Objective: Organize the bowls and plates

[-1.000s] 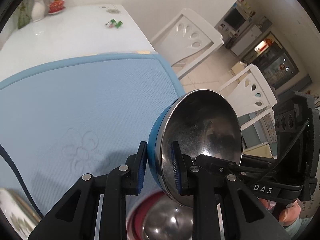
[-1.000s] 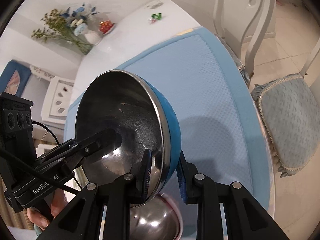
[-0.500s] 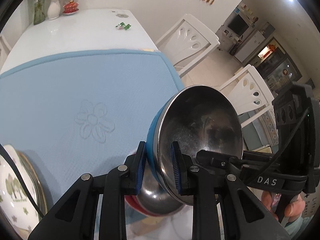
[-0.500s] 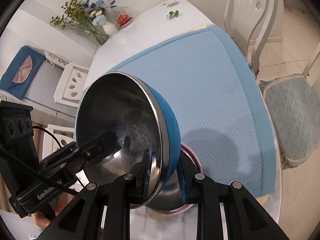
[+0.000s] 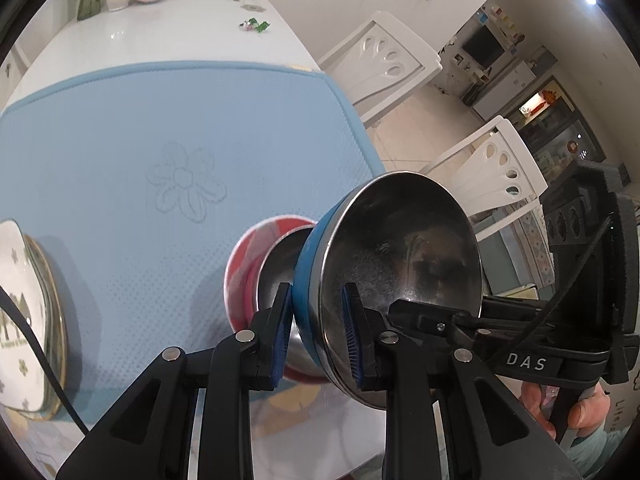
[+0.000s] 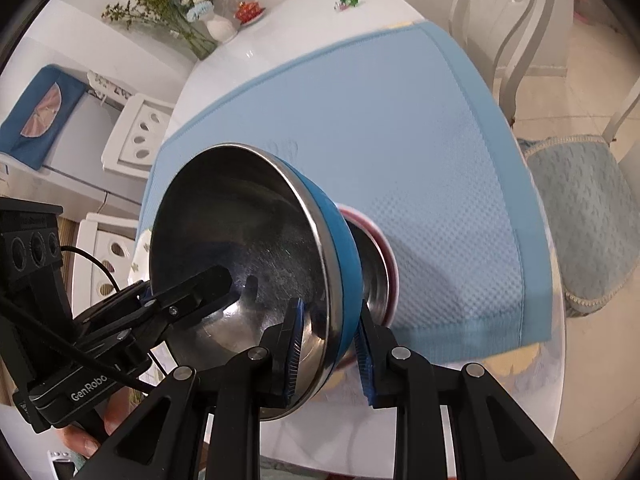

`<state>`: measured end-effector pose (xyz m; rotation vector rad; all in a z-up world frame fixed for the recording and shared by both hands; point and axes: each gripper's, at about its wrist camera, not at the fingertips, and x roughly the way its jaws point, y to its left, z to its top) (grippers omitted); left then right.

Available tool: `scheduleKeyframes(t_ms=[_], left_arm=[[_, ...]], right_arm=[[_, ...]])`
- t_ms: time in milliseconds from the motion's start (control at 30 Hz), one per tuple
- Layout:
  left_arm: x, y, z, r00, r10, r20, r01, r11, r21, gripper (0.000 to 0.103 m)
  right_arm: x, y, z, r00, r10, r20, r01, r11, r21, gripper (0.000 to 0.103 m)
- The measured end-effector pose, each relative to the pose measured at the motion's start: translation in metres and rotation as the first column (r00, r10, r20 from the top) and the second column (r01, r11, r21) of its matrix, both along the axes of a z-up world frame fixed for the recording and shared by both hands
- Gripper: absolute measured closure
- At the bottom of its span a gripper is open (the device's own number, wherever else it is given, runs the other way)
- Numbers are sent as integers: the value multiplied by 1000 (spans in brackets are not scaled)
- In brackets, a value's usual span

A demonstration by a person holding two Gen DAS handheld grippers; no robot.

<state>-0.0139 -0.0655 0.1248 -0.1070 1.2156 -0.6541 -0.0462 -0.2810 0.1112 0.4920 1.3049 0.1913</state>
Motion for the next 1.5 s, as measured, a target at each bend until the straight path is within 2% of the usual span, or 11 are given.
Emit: scheduleKeyframes(t_ms=[667,933,1233,1500], left_arm=[[-20,8,-26,998,14,-61,-13,1000,7,82],[-17,6,-26,998,8,-66,-7,1000,15,82],[-11,15,-21,999,39,-13,-39,998,54,79],[-17,24,-31,998,45,-46,-43,998,49,79]], right_arm=[[-8,5,-25,997,18,-75,-18,1000,-5,78],[-6,3,-28,997,9,-80,-9,1000,5,78],[-7,-4,-29,997,-18,-75,19,1000,12,78],[-6,-7,-27,998,-19,-55,21,999,30,78]])
